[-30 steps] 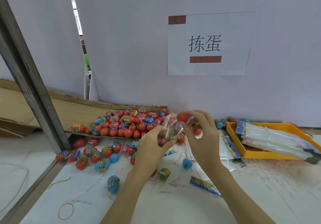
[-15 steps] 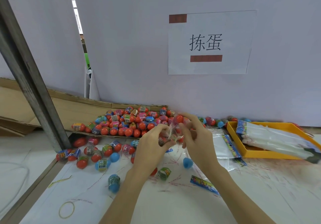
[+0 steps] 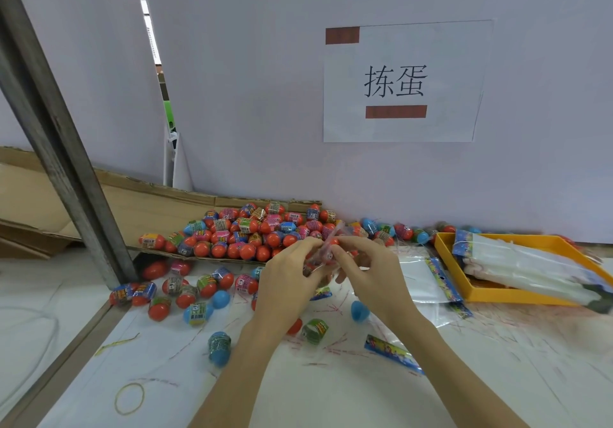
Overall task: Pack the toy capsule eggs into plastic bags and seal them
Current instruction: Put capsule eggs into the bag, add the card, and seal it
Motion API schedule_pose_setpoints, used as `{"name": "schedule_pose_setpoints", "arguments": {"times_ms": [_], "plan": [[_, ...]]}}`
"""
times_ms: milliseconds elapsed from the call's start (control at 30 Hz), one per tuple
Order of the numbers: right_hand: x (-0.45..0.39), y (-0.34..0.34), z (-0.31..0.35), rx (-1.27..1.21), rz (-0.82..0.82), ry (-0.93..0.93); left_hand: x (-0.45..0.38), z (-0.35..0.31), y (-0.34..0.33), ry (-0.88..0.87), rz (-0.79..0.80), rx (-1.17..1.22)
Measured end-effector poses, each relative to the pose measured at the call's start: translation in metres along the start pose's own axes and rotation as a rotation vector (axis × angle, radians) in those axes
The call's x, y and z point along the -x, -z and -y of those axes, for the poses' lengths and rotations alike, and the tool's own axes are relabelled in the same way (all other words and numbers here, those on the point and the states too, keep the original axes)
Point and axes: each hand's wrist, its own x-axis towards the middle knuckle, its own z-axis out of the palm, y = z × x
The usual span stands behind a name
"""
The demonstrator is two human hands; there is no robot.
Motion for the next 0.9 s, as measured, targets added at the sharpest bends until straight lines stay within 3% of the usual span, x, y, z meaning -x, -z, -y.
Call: {"name": "schedule_pose_setpoints", "arguments": {"times_ms": [133, 267, 567, 700, 800, 900], "plan": [[0.0, 0.002, 0.006, -0.169, -0.062, -0.056, 0.001, -0.001, 0.0, -0.008, -0.02, -0.038], [0.002, 0.003, 0.008, -0.155, -0.031, -0.021, 0.001, -0.004, 0.0, 0.026, -0.006, 0.026], [0.004, -0.003, 0.003, 0.121, 0.122, 0.117, -0.001, -0.004, 0.002, 0.034, -0.01, 0.121], [0.0, 0.004, 0.004, 0.057, -0.048, 0.158, -0.003, 0.001, 0.004, 0.077, -0.094, 0.103], [-0.003, 0.008, -0.007, 0.221, -0.167, 0.095, -0.004, 0.007, 0.006, 0.143, -0.149, 0.093], [-0.002, 0.008, -0.025, 0.416, 0.004, -0.043, -0.004, 0.008, 0.006, 0.197, -0.163, 0.109]]}}
